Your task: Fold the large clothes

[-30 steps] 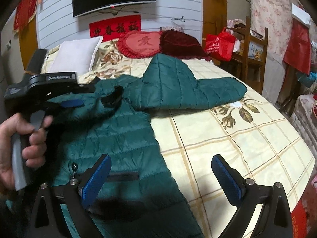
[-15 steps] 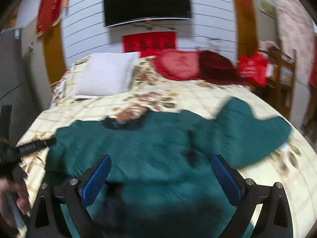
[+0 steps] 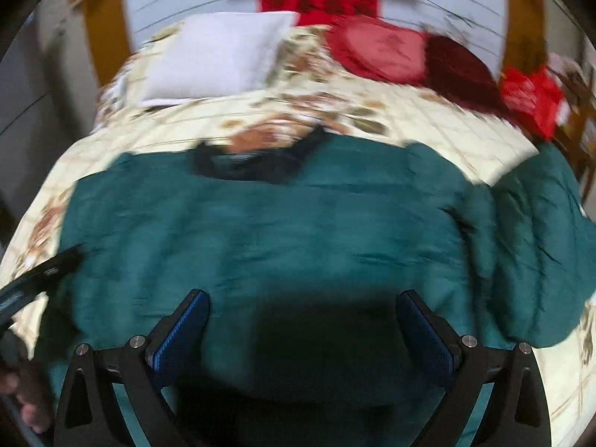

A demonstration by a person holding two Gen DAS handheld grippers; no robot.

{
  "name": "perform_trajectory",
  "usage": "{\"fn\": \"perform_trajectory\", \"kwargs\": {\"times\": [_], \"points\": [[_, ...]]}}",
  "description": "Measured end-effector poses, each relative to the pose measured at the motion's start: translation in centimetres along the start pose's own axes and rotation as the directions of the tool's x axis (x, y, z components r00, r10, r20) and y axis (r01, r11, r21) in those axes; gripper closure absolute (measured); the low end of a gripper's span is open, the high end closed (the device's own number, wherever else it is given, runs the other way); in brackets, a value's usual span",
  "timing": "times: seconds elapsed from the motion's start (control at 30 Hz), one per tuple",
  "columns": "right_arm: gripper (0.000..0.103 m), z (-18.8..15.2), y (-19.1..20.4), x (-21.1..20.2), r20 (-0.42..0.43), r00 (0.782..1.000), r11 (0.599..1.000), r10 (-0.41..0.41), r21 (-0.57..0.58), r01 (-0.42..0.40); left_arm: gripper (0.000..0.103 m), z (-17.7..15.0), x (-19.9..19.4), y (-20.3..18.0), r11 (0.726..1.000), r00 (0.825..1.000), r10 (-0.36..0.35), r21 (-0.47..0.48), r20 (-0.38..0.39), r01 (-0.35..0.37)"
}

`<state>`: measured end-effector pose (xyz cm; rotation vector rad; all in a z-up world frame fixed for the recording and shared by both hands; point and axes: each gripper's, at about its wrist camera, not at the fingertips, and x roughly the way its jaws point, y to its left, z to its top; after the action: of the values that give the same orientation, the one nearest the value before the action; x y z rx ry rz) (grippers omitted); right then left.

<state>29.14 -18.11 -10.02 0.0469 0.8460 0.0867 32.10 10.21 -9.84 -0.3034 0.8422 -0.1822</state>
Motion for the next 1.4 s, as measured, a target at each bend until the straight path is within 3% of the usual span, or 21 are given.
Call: {"fn": "perform_trajectory", "kwargs": {"times": [0.13,0.23,0.27,0.43,0.57,0.67,0.7,0.73,0.8,0.87,1.0,1.17,1.4], "points": [[0.003,-0.6,-7.0,1.5,-0.038,0.999,0.988,-0.030,0.153,0.035,0.048,-0.4,0.1,-0.6,1.000,1.000,-0.002,0.019,-0.018,0.002],[0.004,-0.6,-10.1,1.6,-0.015,0.999,0.965,0.052,0.258,-0.047,0.048,-0.2,0.0,-0.4,1.000,1.000,-0.010,0.010,-0.018,0.010],[0.005,-0.6,-10.3,1.1,0.005,0.999,0.965,0.045,0.259,-0.045,0.048,-0.1,-0.1,-0.2,1.000,1.000,-0.016,-0.003,-0.012,0.016],[0.005,0.5,-7.8,-3.2,0.126,0.992,0.981,-0.030,0.196,0.005,0.048,1.3,-2.4,0.6,1.000,0.997,-0.001,-0.030,0.083,0.004],[0.005,1.3,-2.7,-6.3,0.221,0.975,0.996,0.027,0.073,-0.045,0.048,1.7,-1.9,1.6,0.998,0.997,0.027,-0.054,0.066,-0.024],[0.005,1.5,1.1,-4.4,0.151,0.978,0.989,0.143,-0.045,-0.138,0.048,1.0,0.1,2.1,0.997,0.998,0.054,-0.052,-0.008,-0.055],[0.005,1.4,1.9,-2.8,0.089,0.977,0.981,0.193,-0.056,-0.188,0.048,0.9,0.3,1.9,0.998,0.998,0.059,-0.037,-0.011,-0.060],[0.005,1.3,2.0,-1.4,0.035,0.978,0.978,0.205,-0.047,-0.204,0.047,0.9,0.4,1.7,0.998,0.998,0.062,-0.021,-0.008,-0.062],[0.004,0.9,0.9,1.1,-0.045,0.987,0.988,0.154,0.014,-0.153,0.047,0.8,0.5,1.5,0.999,0.999,0.053,-0.010,-0.013,-0.053],[0.005,0.9,-1.4,2.0,-0.046,0.983,0.981,0.176,0.090,-0.171,0.047,0.6,0.7,1.4,0.999,0.999,0.047,-0.002,-0.019,-0.047],[0.007,1.3,-3.5,2.4,-0.043,0.994,0.988,0.097,0.126,-0.091,0.047,0.5,0.8,1.2,0.999,0.999,0.043,0.008,-0.022,-0.042],[0.000,0.9,-3.2,2.1,-0.045,0.994,0.991,0.099,0.092,-0.095,0.047,0.4,0.9,1.2,0.999,0.999,0.047,0.021,-0.027,-0.046],[0.000,0.2,-3.3,2.1,-0.028,0.994,0.991,0.108,0.083,-0.105,0.046,-0.2,1.7,1.1,0.998,0.998,0.056,0.035,-0.028,-0.055]]}}
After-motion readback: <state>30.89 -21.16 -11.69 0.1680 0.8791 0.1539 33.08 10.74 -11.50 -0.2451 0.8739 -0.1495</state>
